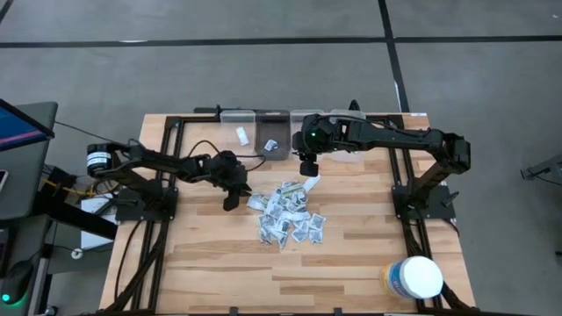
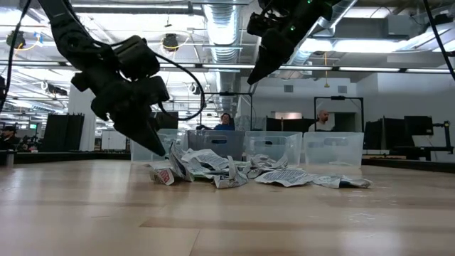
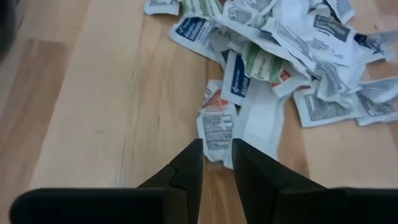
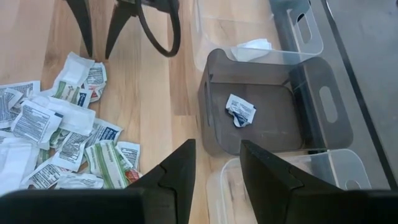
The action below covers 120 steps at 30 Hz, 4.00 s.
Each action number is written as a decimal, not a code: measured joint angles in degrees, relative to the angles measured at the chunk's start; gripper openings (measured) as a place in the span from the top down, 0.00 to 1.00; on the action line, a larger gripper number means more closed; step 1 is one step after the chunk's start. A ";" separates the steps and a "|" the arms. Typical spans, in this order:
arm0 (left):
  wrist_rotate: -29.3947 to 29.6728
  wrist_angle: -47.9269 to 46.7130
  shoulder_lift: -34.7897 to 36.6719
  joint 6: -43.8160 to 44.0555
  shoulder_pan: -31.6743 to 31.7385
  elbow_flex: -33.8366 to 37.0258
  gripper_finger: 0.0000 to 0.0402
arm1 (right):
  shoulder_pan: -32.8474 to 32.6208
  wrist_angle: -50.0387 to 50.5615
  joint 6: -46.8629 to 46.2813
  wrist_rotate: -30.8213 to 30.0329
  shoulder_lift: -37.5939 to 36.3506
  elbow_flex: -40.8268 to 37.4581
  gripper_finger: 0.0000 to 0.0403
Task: Pick & Place First Aid Supplies
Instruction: Put the ointment pack into the right transparent bin
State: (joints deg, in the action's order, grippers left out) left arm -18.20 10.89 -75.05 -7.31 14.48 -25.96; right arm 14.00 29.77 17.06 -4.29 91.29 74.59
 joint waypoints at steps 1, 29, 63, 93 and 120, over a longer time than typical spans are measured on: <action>0.02 0.81 -0.49 0.00 0.00 0.00 0.78 | 0.00 0.03 0.00 0.00 0.00 0.00 0.70; 0.49 6.02 -7.86 0.28 0.31 -0.07 0.98 | 0.07 0.25 0.02 -0.20 -0.01 0.00 0.70; 8.72 4.01 7.88 -3.19 0.20 0.04 0.99 | 0.02 -1.00 -1.13 4.45 0.02 0.00 0.70; 8.98 5.17 9.43 -2.73 0.11 0.02 0.99 | -2.58 -12.35 -15.52 25.29 11.65 0.02 0.50; 9.44 20.50 9.47 -2.73 0.03 0.00 0.99 | -3.48 -15.47 -17.16 20.67 13.33 0.00 0.46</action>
State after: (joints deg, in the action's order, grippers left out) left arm -8.75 31.39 -65.58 -10.04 14.50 -25.96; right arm 10.52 14.29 -0.10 16.38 104.62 74.59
